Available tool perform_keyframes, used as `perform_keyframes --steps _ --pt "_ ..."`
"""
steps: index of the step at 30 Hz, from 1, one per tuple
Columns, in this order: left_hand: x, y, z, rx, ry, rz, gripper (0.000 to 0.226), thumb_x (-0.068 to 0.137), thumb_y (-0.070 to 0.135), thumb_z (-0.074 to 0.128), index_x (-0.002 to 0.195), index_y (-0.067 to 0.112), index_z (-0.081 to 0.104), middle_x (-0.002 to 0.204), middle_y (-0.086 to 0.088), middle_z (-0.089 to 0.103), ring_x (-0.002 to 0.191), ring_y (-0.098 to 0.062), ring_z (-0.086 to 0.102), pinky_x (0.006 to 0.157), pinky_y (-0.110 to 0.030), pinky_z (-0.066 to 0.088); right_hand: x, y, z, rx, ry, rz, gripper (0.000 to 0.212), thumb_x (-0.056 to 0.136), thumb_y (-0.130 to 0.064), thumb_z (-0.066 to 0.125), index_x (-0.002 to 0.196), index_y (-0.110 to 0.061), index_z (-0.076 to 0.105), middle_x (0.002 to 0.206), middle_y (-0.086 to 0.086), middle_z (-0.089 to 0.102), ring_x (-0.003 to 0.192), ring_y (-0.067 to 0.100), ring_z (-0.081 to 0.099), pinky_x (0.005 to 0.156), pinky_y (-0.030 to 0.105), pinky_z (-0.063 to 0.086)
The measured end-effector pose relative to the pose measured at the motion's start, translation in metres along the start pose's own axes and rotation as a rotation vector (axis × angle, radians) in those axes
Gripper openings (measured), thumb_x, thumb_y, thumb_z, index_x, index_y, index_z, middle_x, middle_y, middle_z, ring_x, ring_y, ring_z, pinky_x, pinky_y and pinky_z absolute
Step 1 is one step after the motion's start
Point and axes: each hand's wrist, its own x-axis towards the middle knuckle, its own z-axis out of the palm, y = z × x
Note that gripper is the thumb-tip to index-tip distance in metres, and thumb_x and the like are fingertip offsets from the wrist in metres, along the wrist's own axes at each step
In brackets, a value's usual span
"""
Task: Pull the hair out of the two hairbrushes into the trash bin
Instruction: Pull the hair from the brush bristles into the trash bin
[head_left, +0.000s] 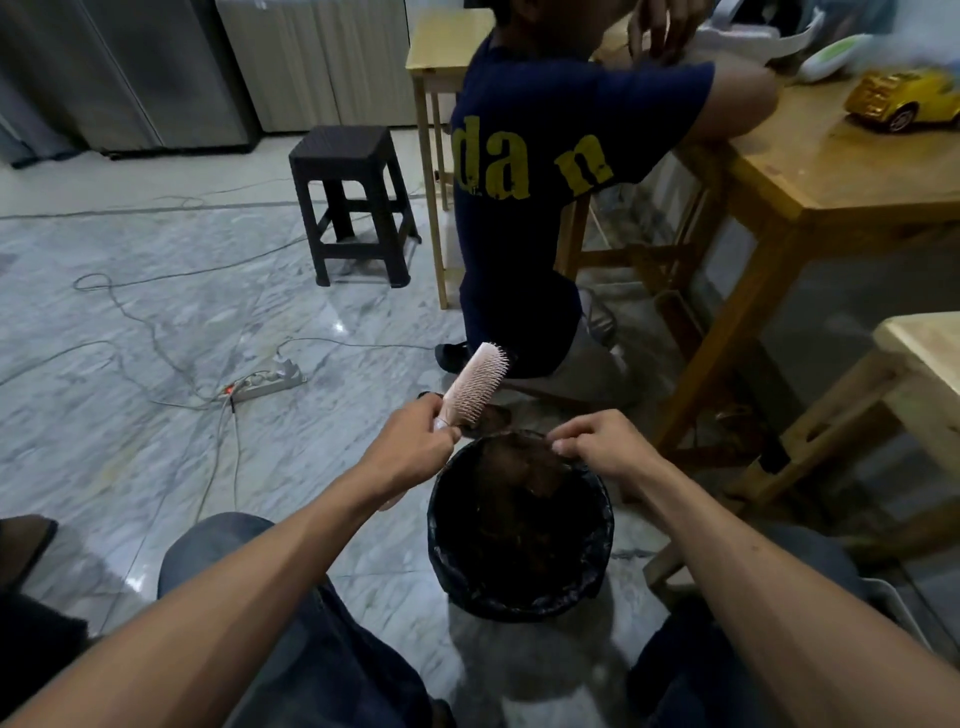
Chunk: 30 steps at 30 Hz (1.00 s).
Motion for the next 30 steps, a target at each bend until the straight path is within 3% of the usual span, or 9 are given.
perform_keyframes --steps 3,7,10,13,17,21,25,27,30 --pt "-0.001 0.004 0.006 0.023 -0.012 0.051 0.017 0.093 0.026 0.059 0.110 0.022 0.058 0.095 -0.003 0.065 0.078 -0.023 0.065 0.073 -0.044 0.058 -0.003 -0.015 0.002 0.078 -0.108 -0.030 0.056 0.081 -0.021 0.073 0.137 -0.026 0.064 0.127 -0.004 0.061 0.120 0.017 0.056 0.100 0.034 0.045" --pt "0.000 0.012 0.010 0.059 -0.019 0.141 0.027 0.094 0.027 0.061 0.120 0.023 0.061 0.108 -0.001 0.068 0.091 -0.020 0.062 0.080 -0.037 0.053 -0.006 -0.033 0.007 0.416 -0.130 -0.114 0.017 0.088 -0.037 0.075 0.097 -0.023 0.076 0.099 -0.007 0.077 0.097 0.010 0.070 0.098 0.033 0.050" --pt "-0.002 0.016 0.012 0.049 -0.054 0.169 0.026 0.090 0.027 0.065 0.116 0.025 0.062 0.109 0.000 0.069 0.097 -0.019 0.062 0.083 -0.039 0.052 -0.007 -0.035 0.016 0.488 -0.224 -0.116 0.037 0.087 -0.039 0.077 0.105 -0.007 0.079 0.096 0.008 0.081 0.082 0.016 0.077 0.074 0.025 0.058" --pt "-0.003 0.013 0.010 0.061 -0.101 0.162 0.034 0.086 0.020 0.066 0.118 0.026 0.059 0.108 -0.002 0.068 0.095 -0.019 0.062 0.083 -0.042 0.054 -0.004 -0.033 0.022 0.484 -0.132 -0.089 0.052 0.076 -0.040 0.084 0.095 0.008 0.078 0.081 0.015 0.076 0.074 0.025 0.067 0.072 0.033 0.054" --pt "-0.003 0.004 0.009 0.093 -0.090 0.140 0.026 0.092 0.012 0.059 0.113 0.027 0.055 0.099 -0.002 0.065 0.078 -0.012 0.058 0.061 -0.026 0.047 -0.004 -0.030 0.018 0.323 -0.010 -0.094 0.033 0.086 -0.031 0.081 0.086 0.001 0.081 0.071 0.010 0.072 0.063 0.019 0.060 0.057 0.023 0.048" --pt "0.000 -0.006 0.006 0.105 0.021 0.058 0.021 0.093 0.010 0.054 0.114 0.014 0.058 0.091 -0.008 0.062 0.063 -0.010 0.050 0.048 -0.023 0.034 0.001 -0.019 0.009 0.308 0.087 -0.085 0.030 0.087 -0.030 0.081 0.075 -0.003 0.081 0.068 0.010 0.072 0.064 0.022 0.061 0.067 0.037 0.053" --pt "0.002 -0.007 0.004 0.114 0.041 0.070 0.023 0.093 0.011 0.055 0.115 0.016 0.058 0.092 -0.006 0.061 0.064 -0.009 0.049 0.050 -0.022 0.035 0.002 -0.008 0.003 0.035 -0.029 -0.053 0.016 0.090 -0.018 0.076 0.099 -0.007 0.083 0.091 0.004 0.079 0.084 0.017 0.069 0.082 0.033 0.057" --pt "0.001 -0.004 0.006 0.126 0.032 0.096 0.022 0.092 0.010 0.055 0.113 0.016 0.058 0.091 -0.007 0.062 0.065 -0.011 0.050 0.052 -0.025 0.036 0.000 -0.011 0.006 -0.064 -0.126 -0.045 0.037 0.088 -0.016 0.074 0.125 -0.013 0.073 0.116 0.003 0.074 0.102 0.015 0.067 0.093 0.031 0.054" --pt "-0.001 0.001 0.009 0.125 0.022 0.149 0.022 0.091 0.007 0.055 0.111 0.016 0.059 0.088 -0.007 0.062 0.066 -0.015 0.052 0.054 -0.028 0.038 0.003 -0.021 0.011 0.232 -0.102 -0.014 0.067 0.081 -0.046 0.076 0.142 -0.023 0.058 0.128 0.002 0.065 0.115 0.018 0.062 0.099 0.036 0.049"
